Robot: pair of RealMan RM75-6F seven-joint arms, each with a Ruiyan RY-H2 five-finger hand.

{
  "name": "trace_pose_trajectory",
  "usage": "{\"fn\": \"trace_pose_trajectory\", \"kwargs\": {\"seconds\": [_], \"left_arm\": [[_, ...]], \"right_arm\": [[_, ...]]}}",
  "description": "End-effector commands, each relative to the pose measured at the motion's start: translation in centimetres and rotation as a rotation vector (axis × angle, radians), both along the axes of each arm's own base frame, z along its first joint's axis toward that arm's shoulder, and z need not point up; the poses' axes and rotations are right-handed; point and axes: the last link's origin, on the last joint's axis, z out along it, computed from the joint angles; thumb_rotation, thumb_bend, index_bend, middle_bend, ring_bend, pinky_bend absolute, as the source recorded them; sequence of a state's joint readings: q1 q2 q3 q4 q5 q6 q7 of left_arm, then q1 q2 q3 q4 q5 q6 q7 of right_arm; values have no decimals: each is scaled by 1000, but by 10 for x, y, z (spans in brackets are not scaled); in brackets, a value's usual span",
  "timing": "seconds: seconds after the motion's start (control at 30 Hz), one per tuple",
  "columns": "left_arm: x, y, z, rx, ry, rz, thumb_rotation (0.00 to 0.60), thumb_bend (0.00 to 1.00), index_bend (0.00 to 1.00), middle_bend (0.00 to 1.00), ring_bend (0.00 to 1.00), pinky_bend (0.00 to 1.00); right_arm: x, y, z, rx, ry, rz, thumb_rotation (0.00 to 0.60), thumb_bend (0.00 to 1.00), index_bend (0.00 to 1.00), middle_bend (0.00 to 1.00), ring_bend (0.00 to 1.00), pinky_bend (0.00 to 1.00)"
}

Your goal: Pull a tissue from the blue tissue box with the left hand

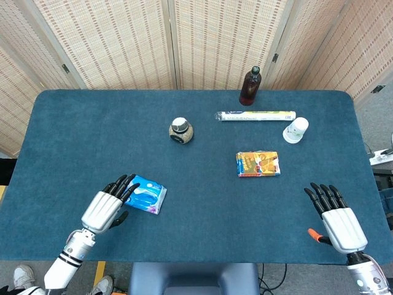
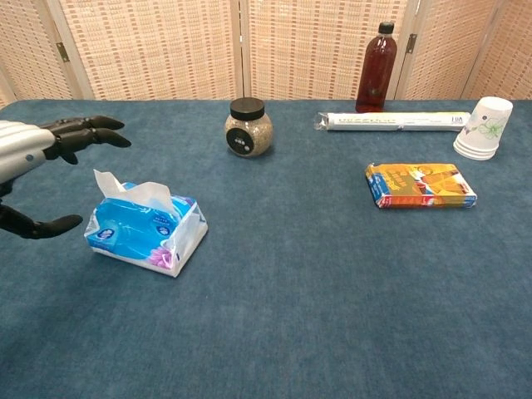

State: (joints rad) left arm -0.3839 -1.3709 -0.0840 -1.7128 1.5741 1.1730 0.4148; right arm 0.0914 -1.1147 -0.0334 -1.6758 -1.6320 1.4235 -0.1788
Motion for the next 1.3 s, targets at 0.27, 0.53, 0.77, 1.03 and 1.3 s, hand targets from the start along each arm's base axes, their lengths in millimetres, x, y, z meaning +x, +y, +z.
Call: {"fn": "trace_pose_trajectory", "kwargs": {"seconds": [0.27, 0.53, 0.77, 1.03, 1.3], "left_arm": [[22, 13, -32, -44, 51, -24, 600, 419, 173, 0, 53, 299], [40, 24, -40, -38, 73, -43, 600, 419, 173, 0, 54, 299], [42, 27, -39, -30, 75, -35, 600, 419, 172, 0, 54, 298], [40, 38, -49, -37, 127, -26, 600, 479, 336, 2, 67, 302], [37, 40, -55, -19, 129, -37, 600, 621, 545, 48, 107, 335]], "right_arm": [[0, 0, 3, -3, -11, 4, 600, 34, 0, 0, 0, 0], [0, -1, 3, 4, -10, 0, 600, 35, 0, 0, 0, 0], [0, -1, 1, 12, -6, 0, 600, 35, 0, 0, 0, 0], [0, -1, -3, 23, 3, 3, 600, 35, 0, 0, 0, 0], [0, -1, -3, 26, 3, 2, 600, 35, 0, 0, 0, 0]]}}
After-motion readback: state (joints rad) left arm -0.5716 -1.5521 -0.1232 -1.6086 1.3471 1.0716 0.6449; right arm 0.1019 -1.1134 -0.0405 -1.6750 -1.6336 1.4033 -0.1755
